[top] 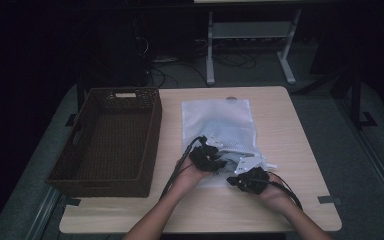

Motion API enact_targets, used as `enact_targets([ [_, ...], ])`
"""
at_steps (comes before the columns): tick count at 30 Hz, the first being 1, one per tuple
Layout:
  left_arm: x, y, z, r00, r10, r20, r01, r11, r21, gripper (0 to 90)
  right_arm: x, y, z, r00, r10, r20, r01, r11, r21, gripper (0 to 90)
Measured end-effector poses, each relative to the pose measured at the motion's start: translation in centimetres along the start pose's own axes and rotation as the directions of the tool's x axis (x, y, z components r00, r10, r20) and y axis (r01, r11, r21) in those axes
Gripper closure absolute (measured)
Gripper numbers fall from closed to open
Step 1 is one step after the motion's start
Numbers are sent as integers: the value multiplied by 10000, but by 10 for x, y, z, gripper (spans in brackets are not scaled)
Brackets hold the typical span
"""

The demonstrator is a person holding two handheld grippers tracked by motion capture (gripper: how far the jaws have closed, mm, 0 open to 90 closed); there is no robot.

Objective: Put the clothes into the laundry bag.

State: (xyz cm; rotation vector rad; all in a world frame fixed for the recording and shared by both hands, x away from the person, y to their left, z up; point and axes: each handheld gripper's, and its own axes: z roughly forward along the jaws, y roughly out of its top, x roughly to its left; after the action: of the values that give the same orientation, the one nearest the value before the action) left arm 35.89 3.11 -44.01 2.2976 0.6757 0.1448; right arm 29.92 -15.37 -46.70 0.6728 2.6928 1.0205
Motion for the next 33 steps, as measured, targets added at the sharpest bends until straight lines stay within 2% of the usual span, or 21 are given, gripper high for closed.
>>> enact_targets([
  [4,2,4,3,9988,197,-454,-192,9997,125,735,0,0,0,10000,30,30,-30,10000,27,900],
  [7,4,7,6,9949,354,-943,-336,9992,207,736,0,0,0,10000,56,-18,-56,10000,40,900],
  [13,15,12,11,9895,211,-1427,-198,9997,111,735,0,0,0,9999,129,9,-129,9999,49,900],
  [26,44,22,23,9854,-353,-1663,341,9994,-102,735,0,0,-1,9998,208,-56,-208,9997,125,900],
  [33,56,28,29,9823,-604,-1774,572,9981,-230,735,0,1,-1,9996,266,-74,-265,9996,125,900],
])
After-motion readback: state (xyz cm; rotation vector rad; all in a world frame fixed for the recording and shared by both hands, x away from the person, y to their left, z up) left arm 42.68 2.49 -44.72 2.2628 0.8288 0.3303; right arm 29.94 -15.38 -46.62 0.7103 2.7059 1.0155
